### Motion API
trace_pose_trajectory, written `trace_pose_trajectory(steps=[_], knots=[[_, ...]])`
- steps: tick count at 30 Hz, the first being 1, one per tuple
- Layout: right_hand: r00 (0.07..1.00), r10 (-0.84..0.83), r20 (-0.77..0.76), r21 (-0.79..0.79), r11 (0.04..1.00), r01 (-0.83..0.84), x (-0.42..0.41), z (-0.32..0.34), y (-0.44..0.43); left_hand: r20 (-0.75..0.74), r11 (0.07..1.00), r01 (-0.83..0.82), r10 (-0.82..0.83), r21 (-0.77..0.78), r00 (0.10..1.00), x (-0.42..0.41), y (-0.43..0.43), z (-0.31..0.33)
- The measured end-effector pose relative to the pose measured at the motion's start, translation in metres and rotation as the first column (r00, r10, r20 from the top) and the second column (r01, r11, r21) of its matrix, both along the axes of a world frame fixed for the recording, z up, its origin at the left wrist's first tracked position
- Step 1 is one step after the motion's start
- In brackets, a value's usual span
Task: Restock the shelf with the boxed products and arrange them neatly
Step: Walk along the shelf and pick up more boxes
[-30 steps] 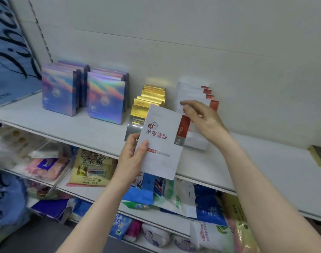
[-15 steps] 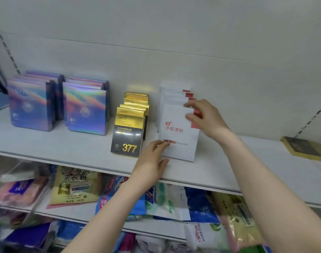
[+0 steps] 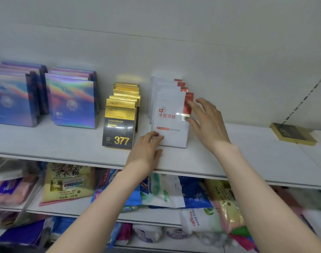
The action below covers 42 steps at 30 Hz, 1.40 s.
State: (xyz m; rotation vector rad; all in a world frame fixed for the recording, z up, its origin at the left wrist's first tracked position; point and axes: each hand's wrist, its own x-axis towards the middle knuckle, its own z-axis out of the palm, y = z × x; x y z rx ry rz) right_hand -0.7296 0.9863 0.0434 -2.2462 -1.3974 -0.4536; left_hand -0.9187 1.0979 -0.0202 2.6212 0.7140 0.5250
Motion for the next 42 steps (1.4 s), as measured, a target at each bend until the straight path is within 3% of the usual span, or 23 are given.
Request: trace_pose_trajectory(steps=[5, 20, 32, 42], knots=[[0.990, -0.123, -0.065, 0.050, 0.991, 0.126, -0.023, -0.032, -0.075, 0.235, 0.998, 0.005, -0.019, 0.062, 0.972, -0.002, -0.020, -0.001], [0.821, -0.448, -0.354, 0.055, 0.866, 0.497, -0.015, -0.112, -0.326, 0.279, 0.939, 0.317, -0.271, -0.133, 0.921, 0.089, -0.206, -0.020], [0.658, -0.691, -0.299, -0.071, 0.704, 0.707, 0.113, -0.089, -0.563, 0.275, 0.795, 0.602, -0.565, -0.072, 0.778, 0.280, -0.435, -0.011], [0.621, -0.753, -0.217, -0.109, 0.651, 0.752, 0.266, -0.056, -0.666, 0.174, 0.735, 0.673, -0.675, 0.081, 0.717, 0.495, -0.525, 0.026]])
